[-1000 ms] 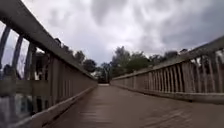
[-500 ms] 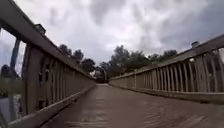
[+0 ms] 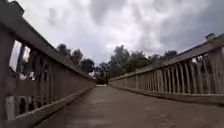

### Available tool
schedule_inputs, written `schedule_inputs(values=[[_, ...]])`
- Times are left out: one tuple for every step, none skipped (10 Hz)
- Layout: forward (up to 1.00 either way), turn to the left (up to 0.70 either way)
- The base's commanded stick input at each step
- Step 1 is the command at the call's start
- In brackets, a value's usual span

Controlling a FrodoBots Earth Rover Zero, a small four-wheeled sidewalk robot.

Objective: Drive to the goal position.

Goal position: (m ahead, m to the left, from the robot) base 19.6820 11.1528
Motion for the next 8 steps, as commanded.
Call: schedule_inputs(values=[[0.85,0.00],[0.85,0.00],[0.85,0.00],[0.85,0.00],[0.85,0.00],[0.85,0.00],[0.85,0.00],[0.85,0.00]])
